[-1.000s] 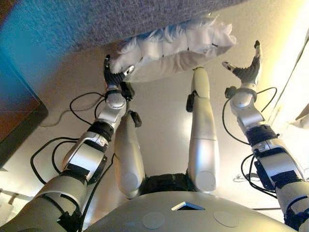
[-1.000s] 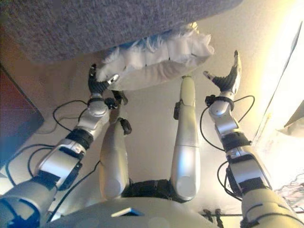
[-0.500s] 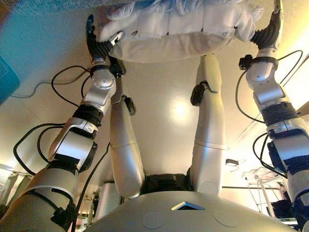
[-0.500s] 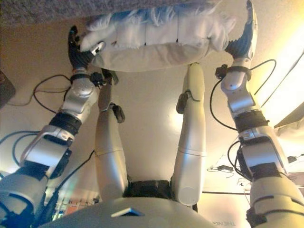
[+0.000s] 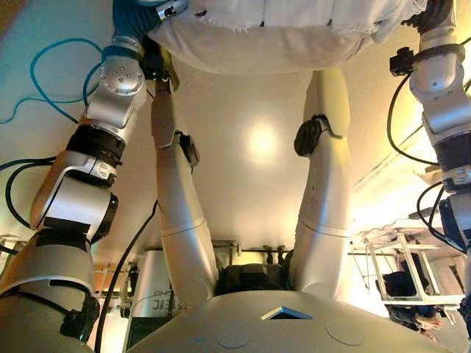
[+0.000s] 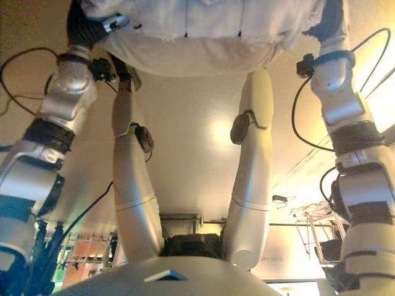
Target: Pick up the cushion and take it to the sofa
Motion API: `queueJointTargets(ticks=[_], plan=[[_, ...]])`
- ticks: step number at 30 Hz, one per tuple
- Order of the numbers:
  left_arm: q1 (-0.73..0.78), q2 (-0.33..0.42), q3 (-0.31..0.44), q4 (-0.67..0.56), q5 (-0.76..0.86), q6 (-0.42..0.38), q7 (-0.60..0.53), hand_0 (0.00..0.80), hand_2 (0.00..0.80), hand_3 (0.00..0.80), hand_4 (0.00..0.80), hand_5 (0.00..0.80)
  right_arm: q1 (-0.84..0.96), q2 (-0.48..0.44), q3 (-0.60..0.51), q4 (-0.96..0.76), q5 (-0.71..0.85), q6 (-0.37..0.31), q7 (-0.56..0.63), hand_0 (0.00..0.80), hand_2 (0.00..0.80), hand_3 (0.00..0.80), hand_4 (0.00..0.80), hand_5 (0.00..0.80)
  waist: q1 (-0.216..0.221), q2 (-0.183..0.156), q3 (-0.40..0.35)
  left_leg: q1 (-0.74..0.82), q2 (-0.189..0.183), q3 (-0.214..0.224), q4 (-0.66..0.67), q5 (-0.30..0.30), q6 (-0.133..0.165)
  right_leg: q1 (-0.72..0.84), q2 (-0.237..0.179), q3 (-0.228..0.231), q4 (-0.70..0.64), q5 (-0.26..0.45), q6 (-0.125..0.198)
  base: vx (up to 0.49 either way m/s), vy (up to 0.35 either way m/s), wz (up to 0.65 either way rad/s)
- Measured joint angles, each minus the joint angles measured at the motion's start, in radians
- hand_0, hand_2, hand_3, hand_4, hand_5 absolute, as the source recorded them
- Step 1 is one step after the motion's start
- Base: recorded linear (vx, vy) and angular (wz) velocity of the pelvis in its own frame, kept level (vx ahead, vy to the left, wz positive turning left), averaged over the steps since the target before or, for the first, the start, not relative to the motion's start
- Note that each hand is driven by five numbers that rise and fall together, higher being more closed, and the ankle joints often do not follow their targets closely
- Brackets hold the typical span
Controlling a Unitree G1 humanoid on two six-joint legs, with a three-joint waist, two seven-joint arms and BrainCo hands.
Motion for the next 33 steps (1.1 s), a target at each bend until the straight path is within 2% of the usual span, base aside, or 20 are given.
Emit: queueJointTargets(ticks=[1, 2, 3, 4, 5, 6, 8, 9, 11, 12, 13, 14, 16, 22, 25, 27, 29, 33], plan=[[-0.038, 0.02, -0.013, -0.057, -0.04, 0.149, -0.021, 0.147, 0.147, 0.147, 0.147, 0.147, -0.001, -0.005, 0.002, 0.002, 0.008, -0.01, 0.027, 0.0, 0.0, 0.0, 0.0, 0.0, 0.004, 0.0, 0.0, 0.0, -0.001, 0.0, 0.001, 0.0, 0.0, -0.004, -0.006, 0.001, 0.01, -0.003, 0.0, 0.002, -0.03, 0.19], [-0.097, 0.047, -0.042, -0.032, -0.071, 0.249, -0.064, 0.433, 0.433, 0.433, 0.433, 0.433, -0.023, -0.011, 0.033, -0.001, 0.052, -0.012, 0.069, 0.0, 0.0, 0.0, 0.0, 0.0, 0.007, 0.0, 0.0, 0.0, -0.005, 0.0, 0.01, -0.001, -0.001, -0.005, -0.012, 0.002, 0.022, -0.006, 0.003, 0.002, -0.025, 0.14], [-0.111, 0.052, -0.042, -0.029, -0.072, 0.259, -0.07, 0.577, 0.577, 0.577, 0.577, 0.577, -0.035, -0.012, 0.042, -0.004, 0.068, -0.013, 0.086, 0.0, 0.0, 0.0, 0.0, 0.0, 0.004, 0.0, 0.0, -0.001, -0.006, -0.001, 0.013, -0.002, -0.003, -0.005, -0.014, 0.003, 0.024, -0.008, 0.003, 0.007, -0.016, 0.07], [-0.116, 0.068, -0.042, -0.03, -0.093, 0.261, -0.101, 0.8, 0.8, 0.8, 0.8, 0.8, -0.044, -0.021, 0.052, -0.007, 0.104, -0.013, 0.117, 0.066, 0.066, 0.066, 0.066, 0.066, 0.003, 0.0, 0.0, -0.003, -0.007, -0.003, 0.019, -0.004, -0.005, -0.005, -0.015, 0.003, 0.028, -0.008, 0.004, 0.0, 0.0, 0.0], [-0.109, 0.07, -0.042, -0.028, -0.139, 0.267, -0.138, 0.8, 0.8, 0.8, 0.8, 0.8, -0.043, -0.039, 0.065, -0.007, 0.142, -0.017, 0.148, 0.631, 0.631, 0.631, 0.631, 0.631, 0.006, 0.0, 0.0, -0.003, -0.007, -0.004, 0.023, -0.005, -0.006, -0.005, -0.015, 0.003, 0.03, -0.008, 0.004, 0.0, 0.0, 0.0], [-0.093, 0.063, -0.042, -0.018, -0.164, 0.265, -0.161, 0.8, 0.8, 0.8, 0.8, 0.8, -0.039, -0.047, 0.074, -0.008, 0.168, -0.025, 0.171, 0.8, 0.8, 0.8, 0.8, 0.8, 0.008, -0.001, 0.0, -0.003, -0.006, -0.005, 0.027, -0.005, -0.006, -0.005, -0.015, 0.003, 0.036, -0.011, 0.003, 0.0, 0.0, 0.0], [-0.038, 0.031, -0.033, -0.007, -0.148, 0.227, -0.147, 0.8, 0.8, 0.8, 0.8, 0.8, -0.023, -0.062, 0.074, -0.025, 0.197, -0.032, 0.204, 0.8, 0.8, 0.8, 0.8, 0.8, 0.011, -0.001, 0.0, -0.003, -0.002, -0.008, 0.031, -0.005, -0.006, 0.0, -0.012, -0.001, 0.04, -0.015, 0.001, -0.008, -0.008, -0.02], [-0.011, 0.022, -0.042, -0.004, 0.058, 0.154, -0.021, 0.8, 0.8, 0.8, 0.8, 0.8, -0.021, -0.063, 0.074, -0.028, 0.2, -0.04, 0.219, 0.8, 0.8, 0.8, 0.8, 0.8, 0.011, -0.001, 0.0, -0.002, 0.0, -0.008, 0.034, -0.005, -0.006, 0.003, -0.012, -0.003, 0.04, -0.015, 0.0, -0.025, -0.001, -0.03], [-0.002, 0.037, -0.124, -0.002, 0.17, 0.1, 0.08, 0.8, 0.8, 0.8, 0.8, 0.8, -0.022, -0.07, 0.08, -0.027, 0.219, -0.048, 0.244, 0.8, 0.8, 0.8, 0.8, 0.8, 0.019, -0.001, 0.001, -0.002, 0.0, -0.01, 0.042, -0.005, -0.006, 0.005, -0.012, -0.003, 0.048, -0.015, 0.0, 0.0, 0.0, 0.0], [0.0, 0.036, -0.125, -0.003, 0.186, 0.095, 0.094, 0.8, 0.8, 0.8, 0.8, 0.8, -0.024, -0.071, 0.079, -0.026, 0.224, -0.047, 0.247, 0.8, 0.8, 0.8, 0.8, 0.8, 0.019, -0.001, 0.001, -0.002, 0.0, -0.01, 0.047, -0.008, -0.003, 0.006, -0.012, -0.002, 0.05, -0.016, 0.0, 0.0, 0.0, 0.0], [0.005, 0.017, -0.104, -0.013, -0.043, 0.158, -0.035, 0.8, 0.8, 0.8, 0.8, 0.8, -0.028, -0.068, 0.079, -0.026, 0.236, -0.046, 0.247, 0.8, 0.8, 0.8, 0.8, 0.8, 0.021, -0.002, 0.001, -0.002, -0.002, -0.011, 0.054, -0.008, -0.003, 0.007, -0.012, -0.001, 0.055, -0.019, 0.003, -0.047, -0.006, -0.02], [0.025, -0.013, -0.049, -0.013, -0.151, 0.192, -0.093, 0.8, 0.8, 0.8, 0.8, 0.8, -0.028, -0.063, 0.079, -0.026, 0.237, -0.045, 0.239, 0.8, 0.8, 0.8, 0.8, 0.8, 0.02, -0.002, 0.001, -0.001, -0.001, -0.012, 0.06, -0.01, -0.005, 0.01, -0.013, 0.0, 0.058, -0.02, 0.003, -0.055, -0.012, -0.01], [0.058, -0.03, -0.042, -0.007, -0.234, 0.199, -0.136, 0.8, 0.8, 0.8, 0.8, 0.8, -0.018, -0.056, 0.075, -0.026, 0.236, -0.045, 0.237, 0.8, 0.8, 0.8, 0.8, 0.8, 0.018, -0.008, 0.005, 0.008, -0.001, -0.013, 0.062, -0.01, -0.006, 0.018, -0.012, 0.0, 0.059, -0.02, 0.004, -0.057, -0.005, -0.03], [0.169, -0.04, -0.043, -0.021, -0.266, 0.199, -0.177, 0.8, 0.8, 0.8, 0.8, 0.8, 0.043, -0.026, 0.069, -0.028, 0.231, -0.032, 0.234, 0.8, 0.8, 0.8, 0.8, 0.8, 0.008, -0.022, 0.012, 0.082, -0.001, -0.013, 0.067, -0.008, -0.011, 0.088, -0.01, 0.004, 0.066, -0.016, -0.003, -0.046, 0.03, -0.08], [0.267, -0.061, 0.016, -0.034, -0.312, 0.184, -0.173, 0.8, 0.8, 0.8, 0.8, 0.8, 0.115, 0.029, 0.041, -0.093, 0.203, -0.041, 0.233, 0.8, 0.8, 0.8, 0.8, 0.8, 0.002, -0.034, 0.015, 0.191, -0.007, -0.013, 0.055, -0.015, -0.012, 0.189, -0.002, 0.017, 0.045, -0.015, 0.002, -0.013, 0.135, -0.23], [0.36, -0.091, 0.04, -0.065, -0.315, 0.152, -0.165, 0.8, 0.8, 0.8, 0.8, 0.8, 0.174, 0.07, 0.013, -0.123, 0.169, -0.054, 0.222, 0.8, 0.8, 0.8, 0.8, 0.8, 0.008, -0.041, 0.013, 0.285, -0.018, -0.037, 0.045, -0.038, -0.02, 0.281, 0.006, 0.033, 0.004, -0.006, 0.01, -0.012, 0.135, -0.41], [0.439, -0.139, 0.055, -0.09, -0.314, 0.123, -0.149, 0.8, 0.8, 0.8, 0.8, 0.8, 0.239, 0.092, -0.017, -0.149, 0.145, -0.065, 0.212, 0.8, 0.8, 0.8, 0.8, 0.8, 0.016, -0.043, 0.012, 0.364, -0.028, -0.032, 0.032, -0.047, -0.017, 0.366, 0.006, 0.052, -0.049, 0.006, 0.027, 0.005, 0.151, -0.3], [0.53, -0.213, 0.051, -0.101, -0.306, 0.117, -0.117, 0.8, 0.8, 0.8, 0.8, 0.8, 0.387, 0.142, -0.091, -0.184, 0.116, -0.077, 0.191, 0.8, 0.8, 0.8, 0.8, 0.8, 0.017, -0.052, 0.014, 0.504, -0.043, -0.008, 0.008, -0.059, 0.001, 0.52, -0.014, 0.04, -0.105, 0.016, 0.047, 0.025, 0.151, -0.05]])
